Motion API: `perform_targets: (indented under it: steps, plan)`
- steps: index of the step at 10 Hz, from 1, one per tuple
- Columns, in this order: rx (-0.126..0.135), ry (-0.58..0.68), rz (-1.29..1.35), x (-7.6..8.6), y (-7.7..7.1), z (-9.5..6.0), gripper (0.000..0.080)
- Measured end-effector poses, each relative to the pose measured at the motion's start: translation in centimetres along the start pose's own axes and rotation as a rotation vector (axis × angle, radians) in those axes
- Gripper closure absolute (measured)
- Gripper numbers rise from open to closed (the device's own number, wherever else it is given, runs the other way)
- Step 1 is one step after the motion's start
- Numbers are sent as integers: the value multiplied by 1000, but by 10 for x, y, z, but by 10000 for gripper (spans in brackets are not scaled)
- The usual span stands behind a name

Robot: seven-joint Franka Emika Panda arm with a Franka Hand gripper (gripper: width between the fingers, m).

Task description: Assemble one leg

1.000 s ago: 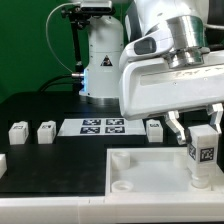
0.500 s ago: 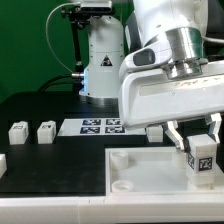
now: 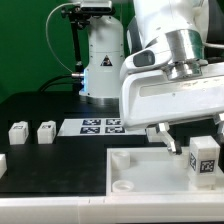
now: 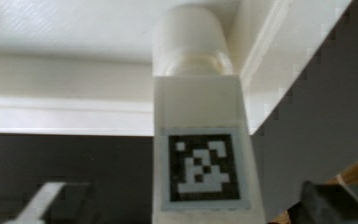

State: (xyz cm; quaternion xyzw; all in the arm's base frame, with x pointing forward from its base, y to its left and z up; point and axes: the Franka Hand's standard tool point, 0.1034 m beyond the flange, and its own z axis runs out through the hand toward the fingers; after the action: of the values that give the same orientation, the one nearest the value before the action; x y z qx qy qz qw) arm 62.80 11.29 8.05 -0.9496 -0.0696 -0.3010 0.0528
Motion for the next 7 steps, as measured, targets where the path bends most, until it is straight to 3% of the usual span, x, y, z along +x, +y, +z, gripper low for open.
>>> perform_targets:
  steps: [5, 7]
  plan:
    - [0, -3, 0, 1, 0, 0, 150]
    - [9, -52, -1, 15, 0, -6, 150]
